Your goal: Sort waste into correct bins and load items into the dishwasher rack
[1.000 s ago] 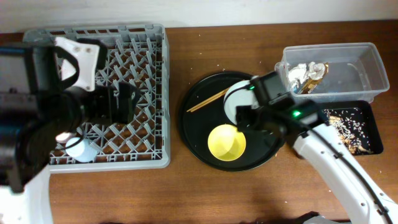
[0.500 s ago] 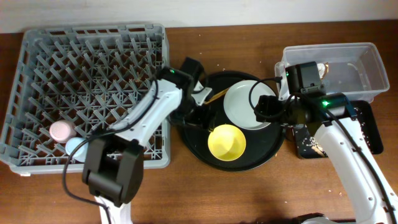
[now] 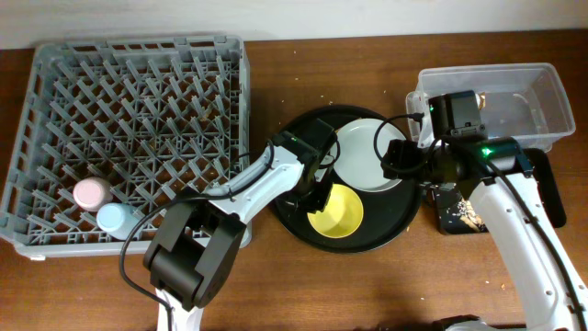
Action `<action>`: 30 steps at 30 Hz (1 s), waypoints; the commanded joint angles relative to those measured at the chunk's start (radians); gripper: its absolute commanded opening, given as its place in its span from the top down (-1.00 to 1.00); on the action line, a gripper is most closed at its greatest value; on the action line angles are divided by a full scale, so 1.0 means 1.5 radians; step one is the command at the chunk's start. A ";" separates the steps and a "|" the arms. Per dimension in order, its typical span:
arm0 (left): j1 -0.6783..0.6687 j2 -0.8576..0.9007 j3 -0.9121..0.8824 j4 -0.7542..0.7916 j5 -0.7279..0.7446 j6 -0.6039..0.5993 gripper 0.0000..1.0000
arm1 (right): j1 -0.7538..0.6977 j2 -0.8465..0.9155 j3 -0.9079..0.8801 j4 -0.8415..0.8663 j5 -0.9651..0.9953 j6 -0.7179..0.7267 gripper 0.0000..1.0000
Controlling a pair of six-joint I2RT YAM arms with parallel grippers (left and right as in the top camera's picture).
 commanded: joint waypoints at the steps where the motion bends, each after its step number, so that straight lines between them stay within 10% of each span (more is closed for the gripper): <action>1: 0.002 0.007 -0.005 0.001 -0.010 -0.017 1.00 | -0.005 0.001 0.009 -0.002 -0.006 -0.006 -0.52; 6: 0.054 -0.021 0.096 -0.124 -0.022 -0.017 1.00 | -0.005 0.001 0.009 -0.003 -0.006 -0.006 -0.53; 18: 0.199 -0.084 0.206 -0.259 -0.811 -0.226 1.00 | -0.005 0.001 0.009 -0.018 -0.005 -0.006 -0.54; 30: 0.197 0.018 0.194 -0.362 -0.861 -0.316 1.00 | -0.005 0.001 0.009 -0.018 -0.003 -0.007 -0.54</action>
